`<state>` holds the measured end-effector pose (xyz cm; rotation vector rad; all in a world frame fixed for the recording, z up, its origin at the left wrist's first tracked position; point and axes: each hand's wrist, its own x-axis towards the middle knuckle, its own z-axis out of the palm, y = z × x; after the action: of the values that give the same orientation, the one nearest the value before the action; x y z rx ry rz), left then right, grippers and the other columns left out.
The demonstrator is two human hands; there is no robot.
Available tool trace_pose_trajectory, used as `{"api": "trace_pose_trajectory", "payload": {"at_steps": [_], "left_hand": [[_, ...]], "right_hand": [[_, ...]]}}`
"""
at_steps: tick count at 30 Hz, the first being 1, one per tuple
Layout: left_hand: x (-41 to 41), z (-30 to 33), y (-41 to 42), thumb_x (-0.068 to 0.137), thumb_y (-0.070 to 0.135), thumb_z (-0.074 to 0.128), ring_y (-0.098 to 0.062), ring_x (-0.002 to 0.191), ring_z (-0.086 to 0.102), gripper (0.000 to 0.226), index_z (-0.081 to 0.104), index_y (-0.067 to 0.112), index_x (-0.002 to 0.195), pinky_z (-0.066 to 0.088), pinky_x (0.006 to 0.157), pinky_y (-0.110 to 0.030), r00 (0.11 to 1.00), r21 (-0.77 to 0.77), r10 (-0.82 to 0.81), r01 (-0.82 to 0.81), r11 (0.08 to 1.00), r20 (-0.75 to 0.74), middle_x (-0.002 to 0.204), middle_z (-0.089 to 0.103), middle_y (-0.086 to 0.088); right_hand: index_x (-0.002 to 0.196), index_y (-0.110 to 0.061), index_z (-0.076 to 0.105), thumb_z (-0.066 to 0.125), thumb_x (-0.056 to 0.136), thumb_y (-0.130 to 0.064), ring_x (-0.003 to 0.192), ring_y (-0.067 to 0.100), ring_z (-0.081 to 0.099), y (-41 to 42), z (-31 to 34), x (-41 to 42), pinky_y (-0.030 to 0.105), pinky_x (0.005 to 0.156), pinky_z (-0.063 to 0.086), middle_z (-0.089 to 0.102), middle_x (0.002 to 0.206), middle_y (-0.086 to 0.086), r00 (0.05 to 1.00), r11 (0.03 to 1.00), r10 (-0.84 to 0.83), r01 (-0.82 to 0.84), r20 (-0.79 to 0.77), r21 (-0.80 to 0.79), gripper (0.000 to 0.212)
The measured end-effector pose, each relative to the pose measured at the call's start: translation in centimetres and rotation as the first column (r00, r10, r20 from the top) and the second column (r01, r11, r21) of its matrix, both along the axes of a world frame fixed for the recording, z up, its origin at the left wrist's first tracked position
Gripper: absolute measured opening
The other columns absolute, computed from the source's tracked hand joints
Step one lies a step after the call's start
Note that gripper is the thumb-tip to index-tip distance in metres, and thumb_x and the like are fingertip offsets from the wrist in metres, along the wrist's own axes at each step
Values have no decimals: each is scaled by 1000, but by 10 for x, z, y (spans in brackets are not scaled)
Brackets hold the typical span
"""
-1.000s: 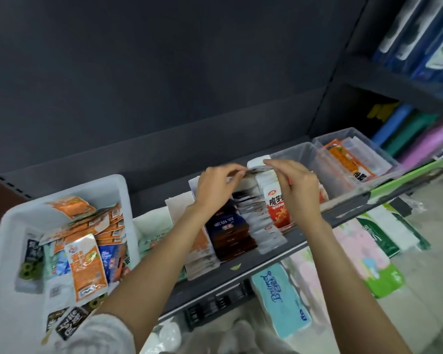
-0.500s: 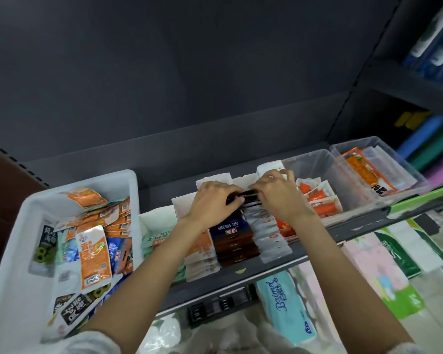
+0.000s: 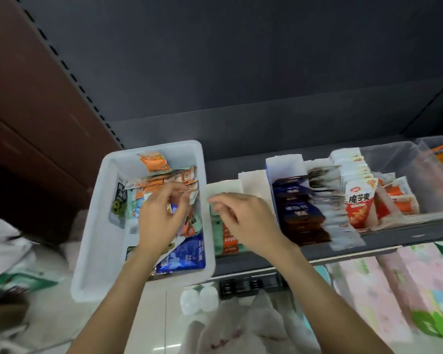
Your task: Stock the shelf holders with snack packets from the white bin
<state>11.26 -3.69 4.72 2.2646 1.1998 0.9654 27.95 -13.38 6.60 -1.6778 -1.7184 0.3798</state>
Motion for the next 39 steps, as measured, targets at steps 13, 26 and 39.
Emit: {"api": "trace_pose_trajectory", "payload": {"at_steps": [13, 26, 39], "left_hand": [[-105, -86, 31, 69, 53, 74, -25, 113, 46, 80, 39, 20, 132, 43, 95, -35, 683, -440, -240, -133, 888, -690, 125, 46, -6], [-115, -83, 52, 68, 53, 76, -26, 116, 46, 83, 38, 13, 131, 40, 96, -33, 575, -475, -327, -124, 871, -750, 128, 47, -8], [-135, -18, 48, 91, 27, 60, -16, 85, 62, 9, 64, 26, 99, 49, 69, -30, 942, -442, -122, -31, 896, -312, 98, 67, 4]], "right_hand": [[146, -28, 30, 56, 89, -8, 135, 29, 29, 92, -95, -124, 44, 108, 29, 25, 152, 5, 814, 810, 414, -126, 407, -572, 66], [148, -23, 20, 52, 93, -23, 122, 32, 43, 102, -110, -123, 43, 104, 34, 27, 146, 13, 784, 824, 287, 91, 550, -559, 64], [139, -22, 37, 58, 92, -23, 120, 8, 48, 65, -47, -101, 24, 95, 44, 46, 135, -9, 957, 968, -99, 29, -272, -249, 51]]}}
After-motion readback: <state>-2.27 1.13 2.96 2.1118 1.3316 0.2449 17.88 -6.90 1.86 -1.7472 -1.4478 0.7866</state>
